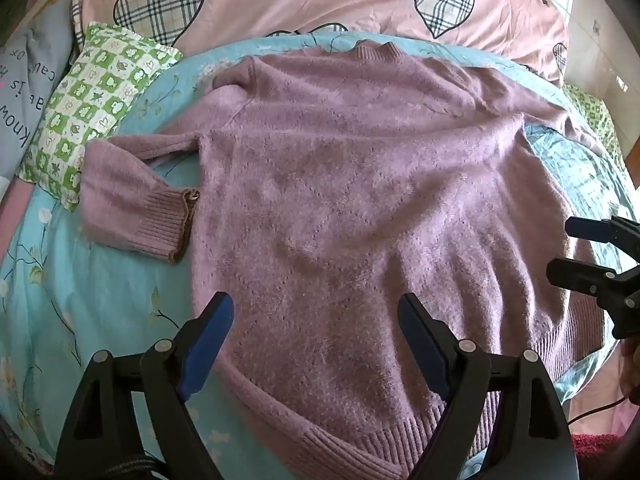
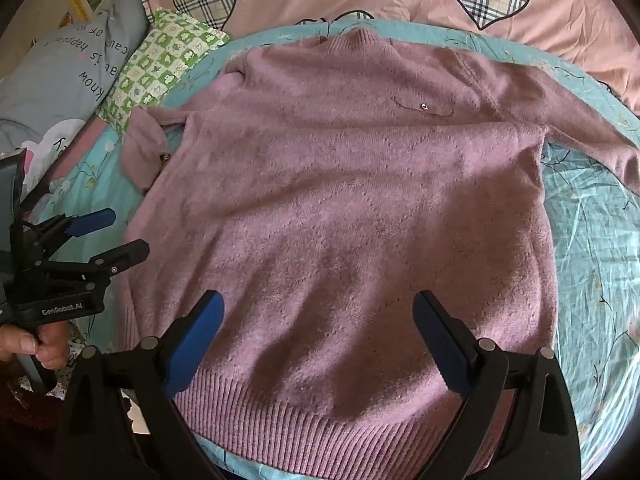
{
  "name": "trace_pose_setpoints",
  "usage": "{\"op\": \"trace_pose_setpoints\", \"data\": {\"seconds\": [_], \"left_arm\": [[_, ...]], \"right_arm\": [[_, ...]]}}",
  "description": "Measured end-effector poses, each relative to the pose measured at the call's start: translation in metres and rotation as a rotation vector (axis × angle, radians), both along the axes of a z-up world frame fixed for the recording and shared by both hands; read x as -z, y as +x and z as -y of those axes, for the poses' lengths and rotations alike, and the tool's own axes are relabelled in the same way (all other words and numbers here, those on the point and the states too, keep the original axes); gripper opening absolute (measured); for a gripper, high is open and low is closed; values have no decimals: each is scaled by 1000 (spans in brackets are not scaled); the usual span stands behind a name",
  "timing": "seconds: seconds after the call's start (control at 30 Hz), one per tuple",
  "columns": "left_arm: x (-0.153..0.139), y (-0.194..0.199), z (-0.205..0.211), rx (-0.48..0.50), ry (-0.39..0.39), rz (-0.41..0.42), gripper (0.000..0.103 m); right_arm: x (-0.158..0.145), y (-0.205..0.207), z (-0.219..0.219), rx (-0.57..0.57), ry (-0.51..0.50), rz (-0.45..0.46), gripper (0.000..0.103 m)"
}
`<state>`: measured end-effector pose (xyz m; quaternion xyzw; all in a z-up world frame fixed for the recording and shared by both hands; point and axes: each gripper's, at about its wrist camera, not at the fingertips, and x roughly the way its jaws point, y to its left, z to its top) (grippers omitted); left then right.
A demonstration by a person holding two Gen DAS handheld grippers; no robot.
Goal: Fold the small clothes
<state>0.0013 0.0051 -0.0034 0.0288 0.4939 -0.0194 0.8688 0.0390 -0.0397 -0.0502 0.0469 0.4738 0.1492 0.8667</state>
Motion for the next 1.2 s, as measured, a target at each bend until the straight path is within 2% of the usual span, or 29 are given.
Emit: {"op": "trace_pose_setpoints", "data": {"seconds": [0.3, 0.57, 0.8, 1.2], "left_arm": [[2, -2, 5, 3, -3, -1, 85], [0, 2, 10, 12, -44, 1, 85], [3, 3, 14, 13, 0, -3, 85], [7, 9, 17, 17, -24, -34, 85]], "right_arm": [[-1, -2, 4, 1, 0, 13, 95], [-3, -5, 7, 2, -1, 22, 95], [-2, -5, 9, -1, 2, 27, 95], [-2, -4, 10, 3, 8, 12, 95]]}}
